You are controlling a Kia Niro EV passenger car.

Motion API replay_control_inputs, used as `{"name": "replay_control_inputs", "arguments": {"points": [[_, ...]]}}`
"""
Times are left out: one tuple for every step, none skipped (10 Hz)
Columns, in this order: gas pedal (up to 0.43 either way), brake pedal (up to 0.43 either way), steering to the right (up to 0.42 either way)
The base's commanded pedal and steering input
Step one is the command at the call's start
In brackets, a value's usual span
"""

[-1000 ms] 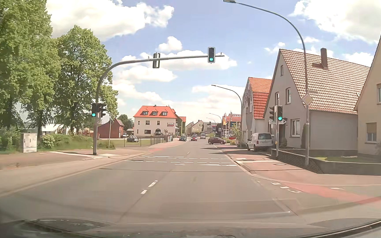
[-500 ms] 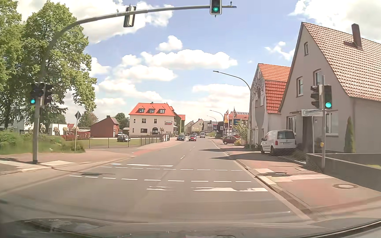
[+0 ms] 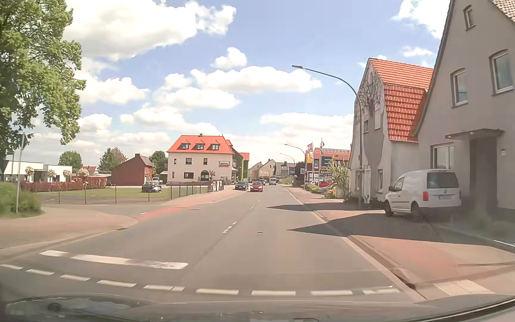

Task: Follow the waypoints while adhering to traffic rules and regulations

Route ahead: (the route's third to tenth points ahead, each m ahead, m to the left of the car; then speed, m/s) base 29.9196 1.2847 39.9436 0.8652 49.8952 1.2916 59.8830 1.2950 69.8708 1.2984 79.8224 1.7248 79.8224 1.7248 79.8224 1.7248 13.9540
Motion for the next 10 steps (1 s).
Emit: {"name": "replay_control_inputs", "arguments": {"points": [[0.000,0.000,0.001],[0.000,0.000,0.002],[0.000,0.000,0.001],[0.000,0.000,0.001],[0.000,0.000,0.001],[0.000,0.000,0.000],[0.000,0.000,0.000],[0.000,0.000,0.000],[0.000,0.000,-0.001],[0.000,0.000,-0.001]]}}
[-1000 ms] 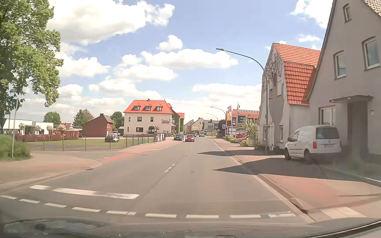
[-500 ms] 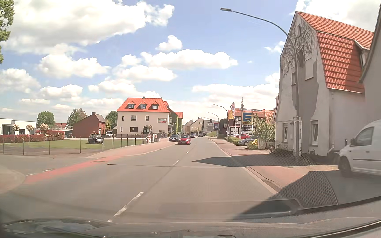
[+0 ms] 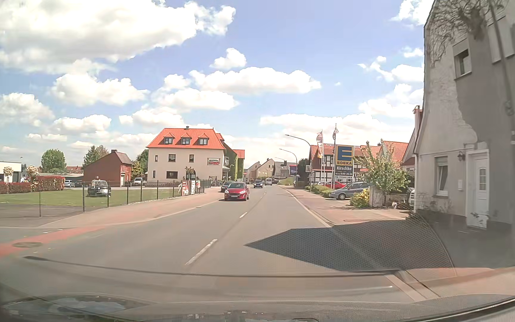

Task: Follow the waypoints while adhering to traffic rules and regulations

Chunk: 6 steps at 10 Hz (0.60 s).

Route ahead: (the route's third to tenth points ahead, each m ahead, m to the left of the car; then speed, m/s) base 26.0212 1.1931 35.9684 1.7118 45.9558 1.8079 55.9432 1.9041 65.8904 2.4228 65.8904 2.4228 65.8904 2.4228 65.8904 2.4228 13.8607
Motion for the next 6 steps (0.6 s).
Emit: {"name": "replay_control_inputs", "arguments": {"points": [[0.000,0.000,0.000],[0.000,0.000,0.000],[0.000,0.000,0.000],[0.000,0.000,0.000],[0.000,0.000,0.000],[0.000,0.000,0.000]]}}
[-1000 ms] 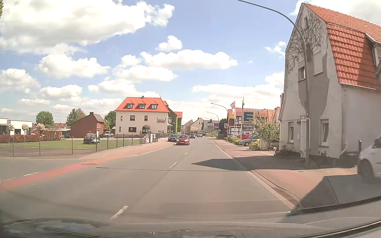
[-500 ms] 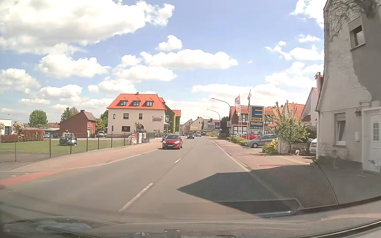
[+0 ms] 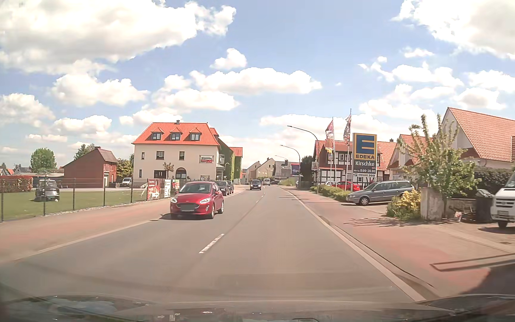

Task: Follow the waypoints while adhering to traffic rules and regulations

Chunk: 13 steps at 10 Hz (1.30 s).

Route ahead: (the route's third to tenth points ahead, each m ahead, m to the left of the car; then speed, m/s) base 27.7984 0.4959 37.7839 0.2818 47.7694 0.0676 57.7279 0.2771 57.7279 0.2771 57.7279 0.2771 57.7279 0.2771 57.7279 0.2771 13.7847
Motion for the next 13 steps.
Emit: {"name": "replay_control_inputs", "arguments": {"points": [[0.000,0.000,0.001],[0.000,0.000,0.003],[0.000,0.000,0.005],[0.000,0.000,0.004],[0.000,0.000,0.005],[0.000,0.000,0.004],[0.000,0.000,0.002],[0.000,0.000,0.000],[0.000,0.000,0.000],[0.000,0.000,0.000],[0.000,0.000,0.000],[0.000,0.000,0.000],[0.000,0.000,0.000]]}}
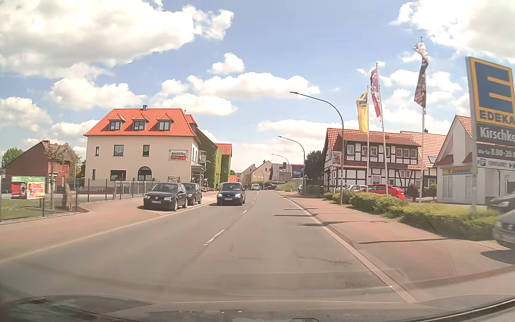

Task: Follow the waypoints while adhering to traffic rules and regulations

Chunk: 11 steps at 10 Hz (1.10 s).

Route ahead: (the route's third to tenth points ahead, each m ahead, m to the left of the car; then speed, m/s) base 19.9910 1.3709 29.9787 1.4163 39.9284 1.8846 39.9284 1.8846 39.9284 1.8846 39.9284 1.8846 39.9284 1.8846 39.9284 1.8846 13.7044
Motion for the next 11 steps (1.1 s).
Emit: {"name": "replay_control_inputs", "arguments": {"points": [[0.000,0.000,-0.003],[0.000,0.000,-0.004],[0.000,0.000,-0.004],[0.000,0.000,-0.004],[0.000,0.134,-0.004],[0.000,0.232,-0.004],[0.000,0.299,-0.004],[0.000,0.311,-0.004],[0.000,0.268,-0.004],[0.000,0.256,-0.004],[0.000,0.262,-0.004]]}}
